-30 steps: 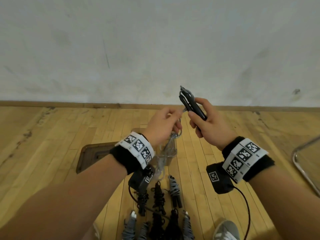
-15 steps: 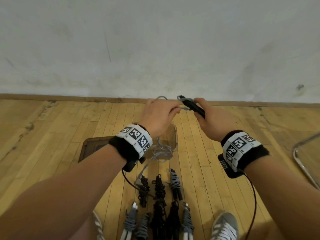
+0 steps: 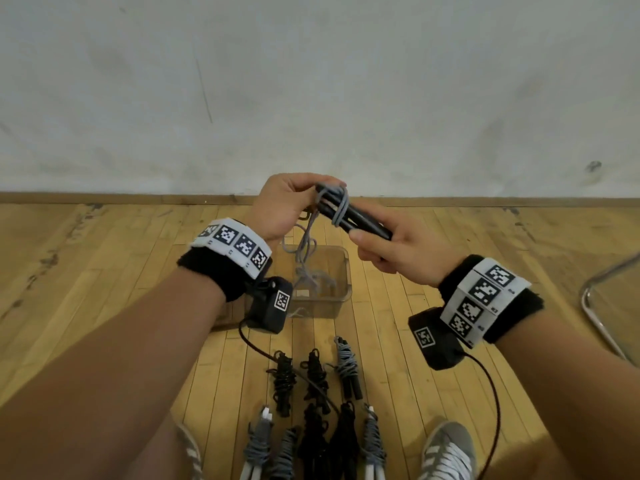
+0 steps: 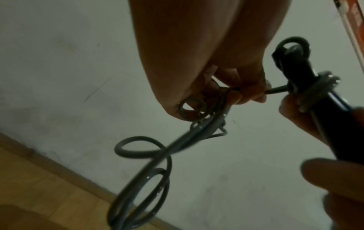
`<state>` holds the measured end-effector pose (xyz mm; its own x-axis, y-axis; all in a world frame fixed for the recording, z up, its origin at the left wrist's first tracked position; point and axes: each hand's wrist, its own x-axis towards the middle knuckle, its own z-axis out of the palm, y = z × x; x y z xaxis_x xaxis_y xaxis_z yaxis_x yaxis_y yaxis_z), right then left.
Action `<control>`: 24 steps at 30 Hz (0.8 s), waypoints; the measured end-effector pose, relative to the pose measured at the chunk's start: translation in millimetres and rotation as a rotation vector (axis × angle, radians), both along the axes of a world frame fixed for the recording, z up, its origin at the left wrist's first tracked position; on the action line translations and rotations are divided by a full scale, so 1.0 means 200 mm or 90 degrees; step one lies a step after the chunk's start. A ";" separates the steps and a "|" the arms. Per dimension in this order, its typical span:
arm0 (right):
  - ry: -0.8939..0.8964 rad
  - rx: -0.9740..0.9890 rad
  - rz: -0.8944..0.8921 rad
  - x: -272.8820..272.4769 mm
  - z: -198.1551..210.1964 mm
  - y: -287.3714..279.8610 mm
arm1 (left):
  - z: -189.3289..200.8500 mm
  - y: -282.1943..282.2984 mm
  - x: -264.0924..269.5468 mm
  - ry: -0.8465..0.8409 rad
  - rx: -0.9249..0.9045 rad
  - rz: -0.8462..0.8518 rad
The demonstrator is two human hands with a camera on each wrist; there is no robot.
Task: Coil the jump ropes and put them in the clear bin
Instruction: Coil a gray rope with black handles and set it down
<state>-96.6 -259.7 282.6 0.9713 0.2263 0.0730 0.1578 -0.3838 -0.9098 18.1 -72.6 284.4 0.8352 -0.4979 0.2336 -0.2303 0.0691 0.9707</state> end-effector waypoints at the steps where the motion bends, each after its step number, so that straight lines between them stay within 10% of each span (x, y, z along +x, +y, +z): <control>1: 0.003 0.059 -0.017 0.01 -0.01 0.01 | -0.02 -0.02 0.00 0.016 -0.012 0.015; 6: -0.039 0.156 -0.142 0.06 -0.07 0.02 | -0.12 -0.14 -0.09 0.056 -0.032 0.053; 24: -0.083 -0.118 -0.431 0.08 -0.15 -0.18 | -0.16 -0.13 -0.18 0.179 0.069 -0.066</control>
<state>-80.0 -294.8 253.1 0.8886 -0.4039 0.2173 -0.0668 -0.5827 -0.8099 -17.9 -98.1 252.4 0.8028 -0.5934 -0.0575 0.0505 -0.0284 0.9983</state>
